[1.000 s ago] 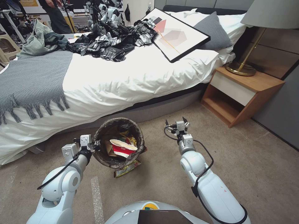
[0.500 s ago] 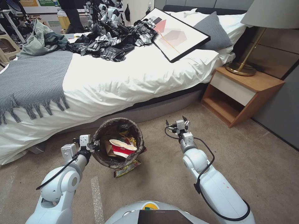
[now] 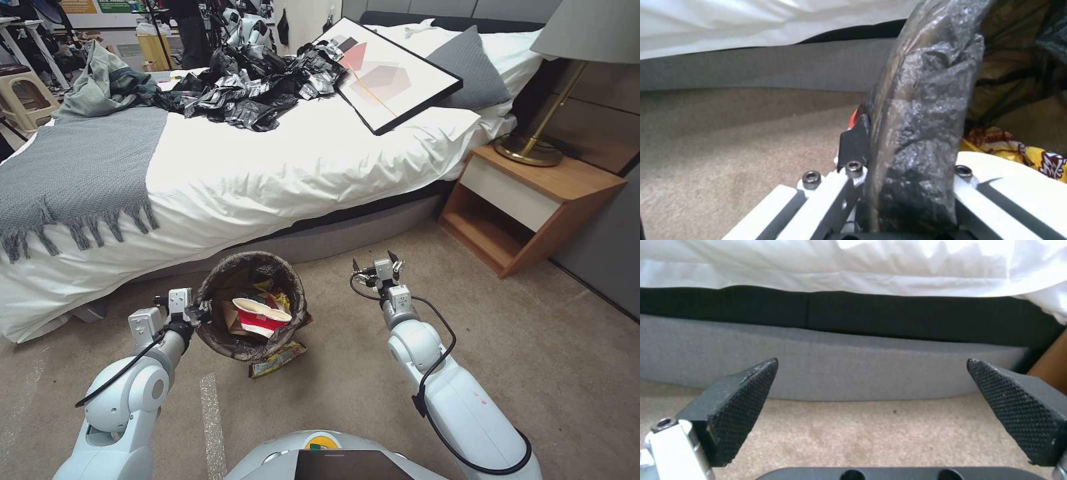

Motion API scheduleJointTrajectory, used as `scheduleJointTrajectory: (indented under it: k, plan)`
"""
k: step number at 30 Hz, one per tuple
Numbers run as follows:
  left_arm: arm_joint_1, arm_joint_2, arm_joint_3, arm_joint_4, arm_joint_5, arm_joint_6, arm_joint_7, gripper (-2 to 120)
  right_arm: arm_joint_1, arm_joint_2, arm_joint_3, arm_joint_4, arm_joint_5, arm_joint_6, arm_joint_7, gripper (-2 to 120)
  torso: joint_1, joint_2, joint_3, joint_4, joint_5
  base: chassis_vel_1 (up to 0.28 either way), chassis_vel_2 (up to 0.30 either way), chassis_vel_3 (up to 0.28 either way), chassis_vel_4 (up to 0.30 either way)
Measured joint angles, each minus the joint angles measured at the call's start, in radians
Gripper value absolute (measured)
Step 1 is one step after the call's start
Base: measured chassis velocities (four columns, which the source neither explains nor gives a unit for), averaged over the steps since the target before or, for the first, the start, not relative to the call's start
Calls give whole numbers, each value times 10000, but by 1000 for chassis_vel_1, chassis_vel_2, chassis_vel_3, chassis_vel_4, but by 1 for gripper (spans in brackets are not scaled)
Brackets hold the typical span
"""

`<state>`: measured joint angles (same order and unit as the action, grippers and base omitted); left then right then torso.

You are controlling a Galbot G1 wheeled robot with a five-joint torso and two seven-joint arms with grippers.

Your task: Pick up the trash bin, then pick up the garbage from the floor and place it into the trash bin.

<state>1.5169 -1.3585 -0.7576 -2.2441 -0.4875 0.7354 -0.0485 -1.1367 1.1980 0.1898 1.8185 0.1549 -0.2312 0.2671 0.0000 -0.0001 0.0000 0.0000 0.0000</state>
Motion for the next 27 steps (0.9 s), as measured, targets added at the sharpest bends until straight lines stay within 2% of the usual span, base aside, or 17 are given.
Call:
scheduleJointTrajectory:
  k: [27]
  plan:
    - [56, 93, -18, 14, 5, 0, 62, 0, -210, 321, 74, -197, -241, 192, -1, 100, 0, 0, 0, 0, 0, 0, 0, 0, 0]
